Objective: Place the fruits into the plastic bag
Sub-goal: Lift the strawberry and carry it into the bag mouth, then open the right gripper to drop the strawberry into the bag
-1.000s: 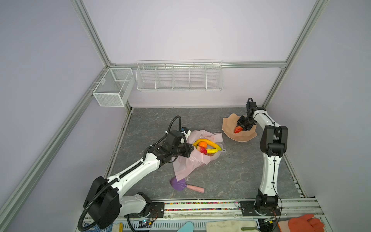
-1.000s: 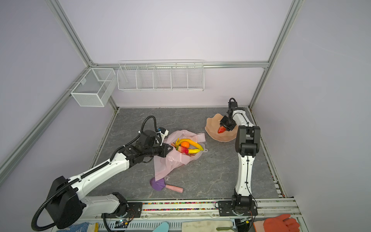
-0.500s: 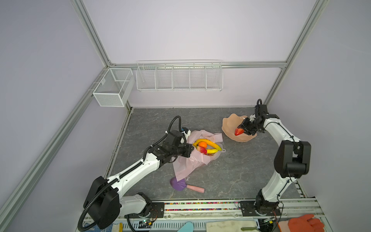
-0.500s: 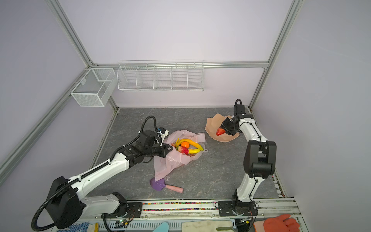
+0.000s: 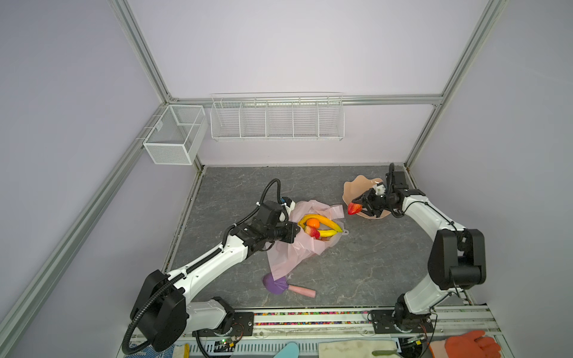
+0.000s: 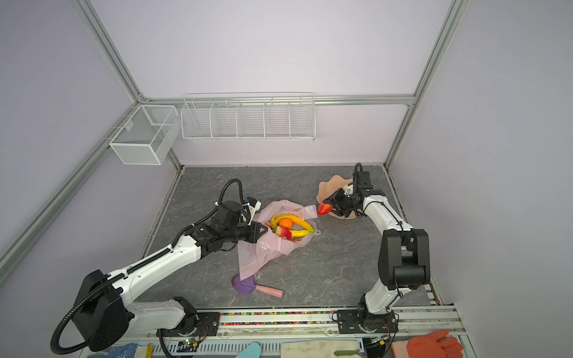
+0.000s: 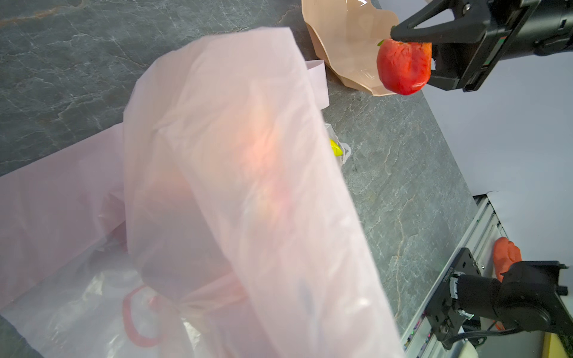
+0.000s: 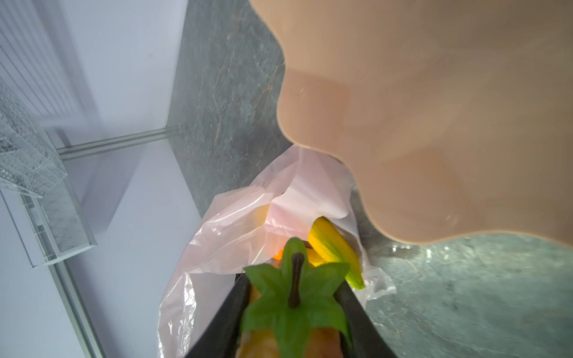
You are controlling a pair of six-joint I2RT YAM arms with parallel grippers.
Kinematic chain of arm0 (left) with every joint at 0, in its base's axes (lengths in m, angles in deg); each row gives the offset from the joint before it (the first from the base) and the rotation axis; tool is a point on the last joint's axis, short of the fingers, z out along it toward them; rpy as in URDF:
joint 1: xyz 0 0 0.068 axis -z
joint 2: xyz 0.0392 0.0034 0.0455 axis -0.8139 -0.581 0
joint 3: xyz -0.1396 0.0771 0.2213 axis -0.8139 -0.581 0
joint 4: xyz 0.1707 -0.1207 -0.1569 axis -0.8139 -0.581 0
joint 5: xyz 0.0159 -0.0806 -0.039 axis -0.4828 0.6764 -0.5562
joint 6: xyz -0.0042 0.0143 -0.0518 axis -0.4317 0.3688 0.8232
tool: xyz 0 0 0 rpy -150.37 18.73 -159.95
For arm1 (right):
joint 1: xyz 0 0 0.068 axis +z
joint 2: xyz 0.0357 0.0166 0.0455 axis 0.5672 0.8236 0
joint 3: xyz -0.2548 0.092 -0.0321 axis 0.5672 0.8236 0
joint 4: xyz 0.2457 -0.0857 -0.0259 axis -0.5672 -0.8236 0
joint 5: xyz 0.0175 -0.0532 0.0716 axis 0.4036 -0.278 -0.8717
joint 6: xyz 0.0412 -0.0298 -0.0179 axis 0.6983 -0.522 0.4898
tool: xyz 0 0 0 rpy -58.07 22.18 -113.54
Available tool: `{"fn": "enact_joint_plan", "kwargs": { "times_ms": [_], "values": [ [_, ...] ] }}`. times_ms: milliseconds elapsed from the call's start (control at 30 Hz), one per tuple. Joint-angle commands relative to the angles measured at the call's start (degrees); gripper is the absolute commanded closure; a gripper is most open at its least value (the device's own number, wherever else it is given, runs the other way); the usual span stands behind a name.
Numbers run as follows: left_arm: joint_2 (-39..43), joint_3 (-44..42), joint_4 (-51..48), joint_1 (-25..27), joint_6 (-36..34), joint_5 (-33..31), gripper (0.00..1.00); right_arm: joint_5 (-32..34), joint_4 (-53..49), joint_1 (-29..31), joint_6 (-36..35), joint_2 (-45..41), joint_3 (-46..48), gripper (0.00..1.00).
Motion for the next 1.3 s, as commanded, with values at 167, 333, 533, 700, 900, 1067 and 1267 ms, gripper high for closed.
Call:
{"fn": "enact_joint_plan", "kwargs": {
  "times_ms": [167,333,533,700,900,1067,1267],
  "values": [
    [-1.5,2.5,0.7,0.4,-1.1,0.7,1.0,-0.3,4.8,13.8,7.8,1.7,-0.1,0.67],
    [-1.9,2.6,1.0,0.4,-1.1,0.8,1.0,0.3,5.1,21.5,9.5,5.5,-3.2,0.67],
    [-2.3,2.1,1.4,0.5,-1.2,0.8,1.0,1.6,1.8,27.8,8.5,11.7,-8.9,0.6],
    [-2.3,1.6,1.7,0.5,-1.2,0.6,1.0,2.2,-5.3,30.1,3.9,16.6,-15.7,0.52],
    [-1.6,1.0,1.4,0.5,-1.1,0.0,1.0,1.5,-10.5,30.1,-1.1,16.7,-18.3,0.24],
    [-0.4,-0.3,1.2,0.5,-0.8,-0.7,1.0,3.8,-17.0,26.9,-8.2,11.3,-18.7,0.08],
    [0.1,-1.0,1.0,0.6,-0.5,-1.0,1.0,8.2,-25.9,22.2,-20.9,6.5,-21.4,0.06]
  ]
}}
